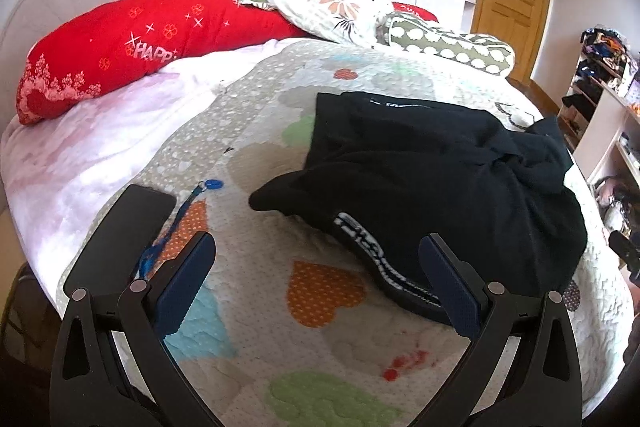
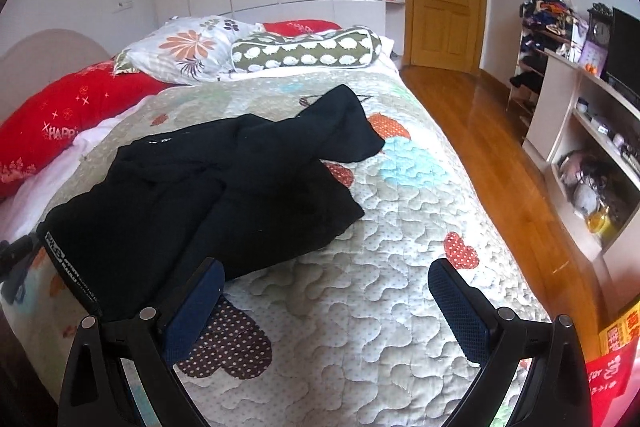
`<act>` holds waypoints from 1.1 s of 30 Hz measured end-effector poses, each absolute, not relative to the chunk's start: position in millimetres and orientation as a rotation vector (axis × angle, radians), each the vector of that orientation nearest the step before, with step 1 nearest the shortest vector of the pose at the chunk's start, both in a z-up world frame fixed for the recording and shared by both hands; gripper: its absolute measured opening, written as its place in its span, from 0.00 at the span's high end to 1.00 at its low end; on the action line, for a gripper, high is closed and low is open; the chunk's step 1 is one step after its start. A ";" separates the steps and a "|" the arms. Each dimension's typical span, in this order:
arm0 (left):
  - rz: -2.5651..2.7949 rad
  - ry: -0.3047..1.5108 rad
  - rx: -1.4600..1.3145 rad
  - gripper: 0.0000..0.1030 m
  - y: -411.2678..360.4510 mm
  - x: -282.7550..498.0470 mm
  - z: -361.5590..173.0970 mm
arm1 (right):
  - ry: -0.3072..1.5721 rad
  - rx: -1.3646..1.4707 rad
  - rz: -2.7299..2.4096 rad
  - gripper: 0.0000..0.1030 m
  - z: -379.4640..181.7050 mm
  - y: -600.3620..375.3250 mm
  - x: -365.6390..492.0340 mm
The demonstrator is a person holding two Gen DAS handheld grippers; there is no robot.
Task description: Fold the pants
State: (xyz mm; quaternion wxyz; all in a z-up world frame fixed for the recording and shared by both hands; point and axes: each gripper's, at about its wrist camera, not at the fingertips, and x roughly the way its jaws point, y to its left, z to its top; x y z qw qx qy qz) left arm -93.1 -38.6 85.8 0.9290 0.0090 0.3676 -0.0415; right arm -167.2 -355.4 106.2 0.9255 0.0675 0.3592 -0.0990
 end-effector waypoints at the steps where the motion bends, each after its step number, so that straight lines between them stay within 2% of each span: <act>1: -0.086 0.750 0.023 0.01 -40.6 -93.8 86.9 | 0.737 0.139 -0.200 0.01 106.4 -353.7 -168.6; 15: -0.119 0.765 -0.005 0.01 -43.9 -92.7 81.9 | 0.744 0.118 -0.199 0.01 99.4 -349.0 -170.9; 29: -0.166 0.906 -0.170 0.01 -36.3 -51.4 34.9 | 0.777 0.264 -0.197 0.02 70.2 -405.9 -131.1; 31: -0.172 0.926 -0.171 0.01 -42.6 -42.2 28.9 | 0.796 0.314 -0.209 0.04 62.4 -418.4 -115.5; 32: -0.174 0.928 -0.172 0.01 -44.4 -38.8 27.6 | 0.806 0.343 -0.209 0.11 58.1 -425.5 -106.9; 33: -0.176 0.930 -0.171 0.01 -47.2 -33.4 25.9 | 0.812 0.364 -0.197 0.22 54.7 -428.5 -100.4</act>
